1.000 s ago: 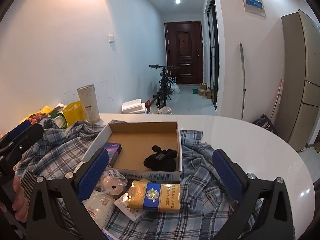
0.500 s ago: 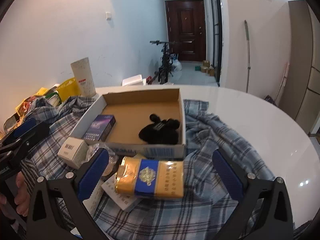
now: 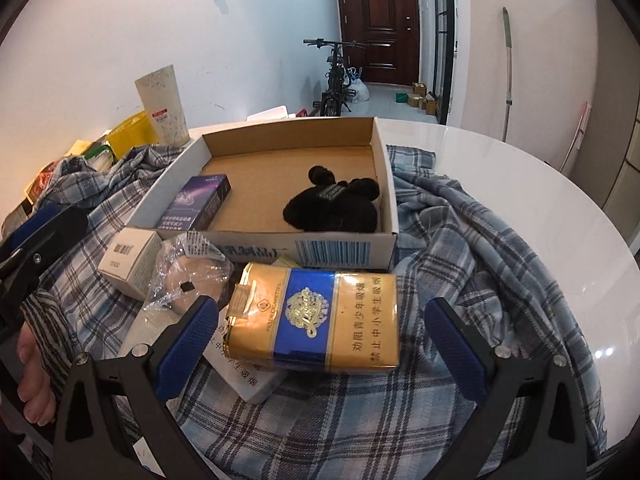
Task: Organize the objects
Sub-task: 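Move the right gripper to the gold-and-blue cigarette pack and grasp it, then lift the gold-and-blue pack with the right gripper while the left gripper grasps the white barcode box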
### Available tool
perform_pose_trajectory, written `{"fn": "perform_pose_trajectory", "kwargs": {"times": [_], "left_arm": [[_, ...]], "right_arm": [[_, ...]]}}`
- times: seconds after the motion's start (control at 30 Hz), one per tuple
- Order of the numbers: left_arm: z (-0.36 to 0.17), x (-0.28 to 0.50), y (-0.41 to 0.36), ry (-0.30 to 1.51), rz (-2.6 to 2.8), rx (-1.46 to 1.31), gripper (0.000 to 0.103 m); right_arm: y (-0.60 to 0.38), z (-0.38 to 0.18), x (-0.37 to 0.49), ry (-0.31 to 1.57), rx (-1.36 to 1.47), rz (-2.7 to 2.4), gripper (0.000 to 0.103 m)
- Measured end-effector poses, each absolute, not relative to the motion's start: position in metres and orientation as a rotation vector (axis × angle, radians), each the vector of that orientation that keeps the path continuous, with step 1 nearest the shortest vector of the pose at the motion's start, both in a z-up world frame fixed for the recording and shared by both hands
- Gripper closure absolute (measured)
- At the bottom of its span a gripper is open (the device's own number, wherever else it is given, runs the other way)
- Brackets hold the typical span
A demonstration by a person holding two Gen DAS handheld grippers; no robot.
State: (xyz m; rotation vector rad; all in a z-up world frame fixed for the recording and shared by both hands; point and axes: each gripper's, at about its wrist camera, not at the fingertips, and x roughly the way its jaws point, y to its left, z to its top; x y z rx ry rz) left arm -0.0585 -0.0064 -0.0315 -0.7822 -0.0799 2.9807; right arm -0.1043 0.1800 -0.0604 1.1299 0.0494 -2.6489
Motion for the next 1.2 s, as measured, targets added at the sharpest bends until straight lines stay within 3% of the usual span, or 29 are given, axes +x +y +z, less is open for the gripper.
{"fn": "perform_pose_trajectory", "kwargs": {"times": [0.2, 0.27, 0.33, 0.43, 0.93, 1.2], "left_arm": [[-0.034, -0.062, -0.012, -0.118, 2.977, -0.816, 0.000], [-0.035, -0.063, -0.012, -0.120, 2.974, -0.826, 0.000], [-0.036, -0.063, -0.011, -0.115, 2.974, -0.826, 0.000], [-0.034, -0.062, -0.011, -0.110, 2.976, -0.815, 0.000], [-0.042, -0.071, -0.011, -0.118, 2.937, -0.908, 0.000], [-0.059, -0.087, -0.014, -0.158, 2.883, -1.060, 0.000]], "right_arm": [[0.178, -0.066, -0.108, 0.064, 1.163, -2.638, 0.000], [0.177, -0.068, -0.109, 0.070, 1.178, -2.631, 0.004], [0.176, -0.070, -0.111, 0.074, 1.193, -2.619, 0.015], [0.174, -0.071, -0.111, 0.084, 1.199, -2.609, 0.016], [0.181, -0.018, -0.072, 0.099, 0.725, -2.832, 0.017], [0.184, -0.017, -0.077, 0.036, 0.788, -2.777, 0.017]]}}
